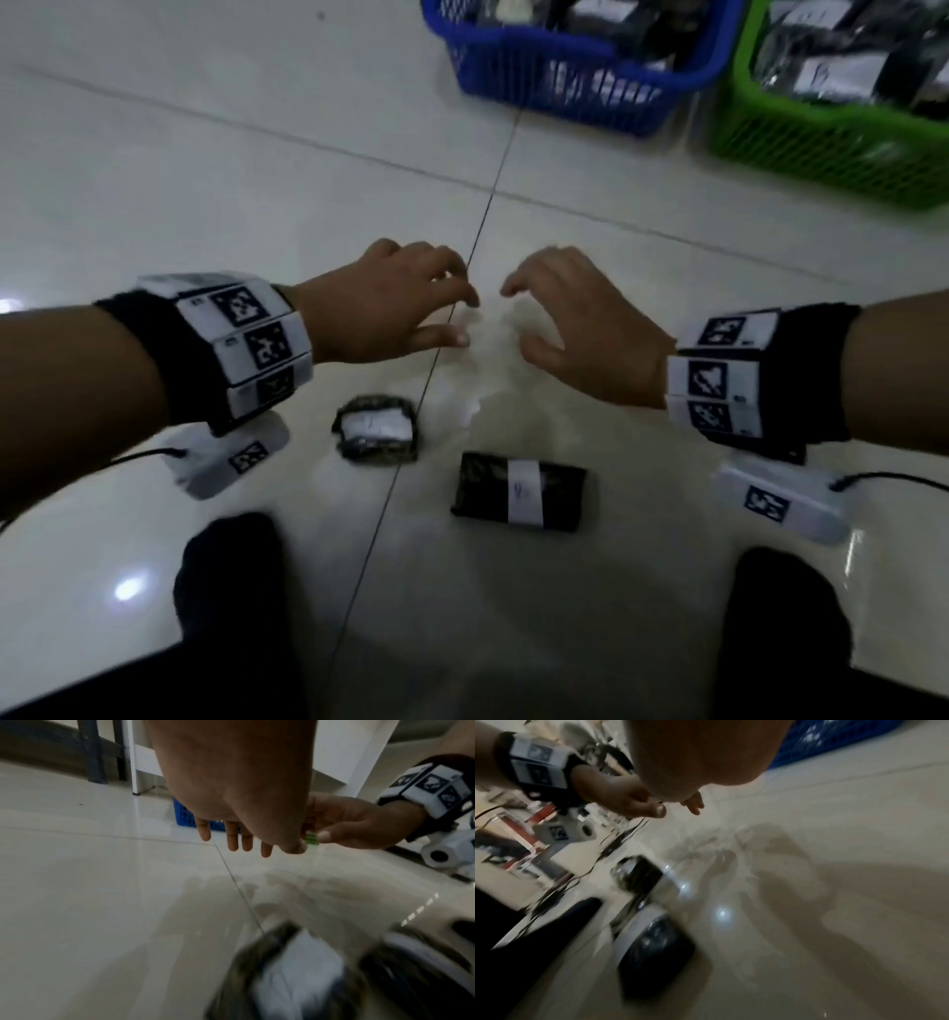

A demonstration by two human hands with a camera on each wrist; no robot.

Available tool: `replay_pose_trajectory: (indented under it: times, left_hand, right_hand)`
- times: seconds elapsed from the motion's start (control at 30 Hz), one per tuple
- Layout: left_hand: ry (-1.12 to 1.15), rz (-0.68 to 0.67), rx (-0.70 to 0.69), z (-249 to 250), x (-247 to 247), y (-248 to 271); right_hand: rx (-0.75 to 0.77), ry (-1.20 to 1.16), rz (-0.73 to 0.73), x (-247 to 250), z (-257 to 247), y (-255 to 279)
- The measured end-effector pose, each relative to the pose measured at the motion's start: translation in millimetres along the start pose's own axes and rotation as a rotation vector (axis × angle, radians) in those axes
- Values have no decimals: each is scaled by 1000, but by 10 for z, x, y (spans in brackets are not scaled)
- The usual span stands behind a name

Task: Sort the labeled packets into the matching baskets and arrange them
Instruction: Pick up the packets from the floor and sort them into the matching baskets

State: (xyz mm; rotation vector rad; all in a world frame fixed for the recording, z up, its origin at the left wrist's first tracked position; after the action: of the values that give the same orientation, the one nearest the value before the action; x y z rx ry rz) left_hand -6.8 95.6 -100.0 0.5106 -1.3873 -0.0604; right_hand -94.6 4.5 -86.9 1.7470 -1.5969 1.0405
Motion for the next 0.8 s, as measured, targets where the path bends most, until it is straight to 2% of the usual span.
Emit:
replay_pose_trajectory:
  times: [0.1, 0.17, 0.23, 0.37, 0.5, 0.6, 0.7, 0.8]
  left_hand:
    - [23, -134, -51, 8, -361, 494]
    - [25, -136, -69, -62, -518, 721]
    - [-2, -107, -46, -166, -632, 854]
    - [60, -86, 10, -251, -674, 859]
    - [112, -78, -25, -142, -600, 695]
    - [148, -32, -27, -96, -451, 527]
    - [170, 60, -40, -60, -176, 253]
    - [139, 212, -80, 0, 251, -74]
  right_hand:
    - [72, -122, -382, -514, -278, 414]
    - [127, -34, -583, -734, -374, 629]
    - [174, 92, -693, -868, -418, 727]
    - [245, 204, -759, -1014, -459, 686]
    - [158, 37, -730, -971, -400, 581]
    - [108, -10, -571, -713, -242, 422]
    - [146, 114, -399, -302, -45, 252]
    - [199, 302, -272, 183, 157, 75]
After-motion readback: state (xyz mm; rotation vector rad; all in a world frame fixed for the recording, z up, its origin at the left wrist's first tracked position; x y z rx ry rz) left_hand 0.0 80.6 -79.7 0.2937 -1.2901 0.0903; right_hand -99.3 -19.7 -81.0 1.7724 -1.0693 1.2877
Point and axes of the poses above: each hand's wrist, its own y-axis away from the middle knuckle, its own x-axis out of the back of the hand, z = x × y, the point moved 8 cm from there along -y, towards the middle knuckle, and after that the axes turned 12 degrees about x, right-handed, at the moved point
